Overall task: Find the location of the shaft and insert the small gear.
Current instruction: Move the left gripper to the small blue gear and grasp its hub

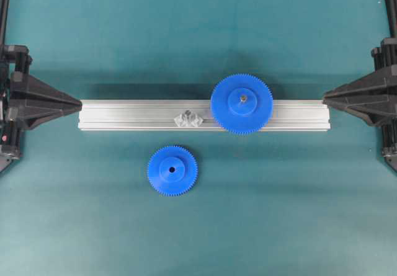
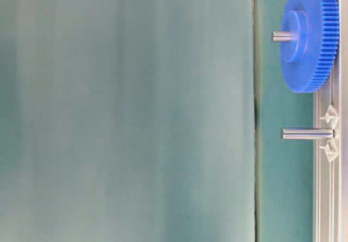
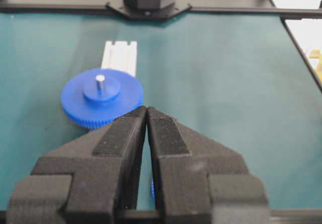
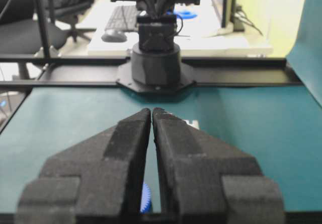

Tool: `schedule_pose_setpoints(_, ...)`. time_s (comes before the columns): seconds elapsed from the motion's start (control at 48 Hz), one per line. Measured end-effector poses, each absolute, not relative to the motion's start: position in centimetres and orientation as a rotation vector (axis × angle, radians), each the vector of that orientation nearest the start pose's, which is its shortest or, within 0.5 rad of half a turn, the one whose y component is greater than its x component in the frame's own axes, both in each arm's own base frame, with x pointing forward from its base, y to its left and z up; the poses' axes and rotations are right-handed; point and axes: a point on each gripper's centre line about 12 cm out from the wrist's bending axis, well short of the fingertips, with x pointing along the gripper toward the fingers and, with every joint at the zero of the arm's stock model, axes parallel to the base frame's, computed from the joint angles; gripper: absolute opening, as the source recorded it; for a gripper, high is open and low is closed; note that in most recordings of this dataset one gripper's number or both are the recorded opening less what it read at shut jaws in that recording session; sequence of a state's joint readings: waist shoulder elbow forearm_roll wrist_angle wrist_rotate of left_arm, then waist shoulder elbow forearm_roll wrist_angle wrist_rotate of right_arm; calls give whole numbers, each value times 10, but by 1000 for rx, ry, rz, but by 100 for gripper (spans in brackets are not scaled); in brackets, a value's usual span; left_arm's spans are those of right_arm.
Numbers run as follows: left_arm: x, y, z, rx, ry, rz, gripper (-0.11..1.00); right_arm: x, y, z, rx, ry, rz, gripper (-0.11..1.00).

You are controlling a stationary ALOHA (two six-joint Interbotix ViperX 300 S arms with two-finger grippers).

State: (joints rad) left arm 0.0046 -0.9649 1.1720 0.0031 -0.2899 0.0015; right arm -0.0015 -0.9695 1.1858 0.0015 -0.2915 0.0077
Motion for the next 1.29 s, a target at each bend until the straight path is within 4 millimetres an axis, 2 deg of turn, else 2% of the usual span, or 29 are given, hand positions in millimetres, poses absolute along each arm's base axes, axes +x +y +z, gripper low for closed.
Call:
schedule_pose_setpoints(0.063, 204, 0, 293, -28, -51, 1, 9, 197, 0, 290, 12, -71, -2, 17)
schedule_pose_setpoints(0.125, 214, -1, 288, -51, 5, -5, 1, 198, -1, 284, 36, -23, -9, 7)
schedule_pose_setpoints(0.229, 229, -3, 285, -73, 73, -13, 0, 199, -2, 277, 64, 75, -12, 2)
schedule_pose_setpoints(0.333, 242, -8, 283, -73, 128, -28, 0, 199, -1, 276, 68, 147, -11, 2)
schedule_pose_setpoints(0.542, 268, -16, 263, -65, 323, -46, 0, 196, -1, 267, 73, 279, -12, 2)
schedule_pose_setpoints(0.834, 305, -28, 237, -49, 544, -69, 0, 193, -1, 259, 94, 366, -18, 2)
schedule_pose_setpoints(0.917, 316, -32, 231, -46, 593, -74, 4, 192, -1, 257, 112, 387, -21, 2)
schedule_pose_setpoints(0.98, 323, -33, 226, -42, 621, -74, 11, 191, -1, 256, 123, 401, -25, 2)
schedule_pose_setpoints(1.042, 330, -34, 221, -40, 645, -74, 23, 191, -1, 256, 123, 409, -24, 2)
schedule_pose_setpoints(1.209, 347, -38, 203, -40, 710, -74, 70, 191, -1, 256, 126, 423, -24, 2)
schedule_pose_setpoints(1.292, 355, -42, 194, -35, 735, -82, 89, 190, -1, 255, 127, 433, -26, 2)
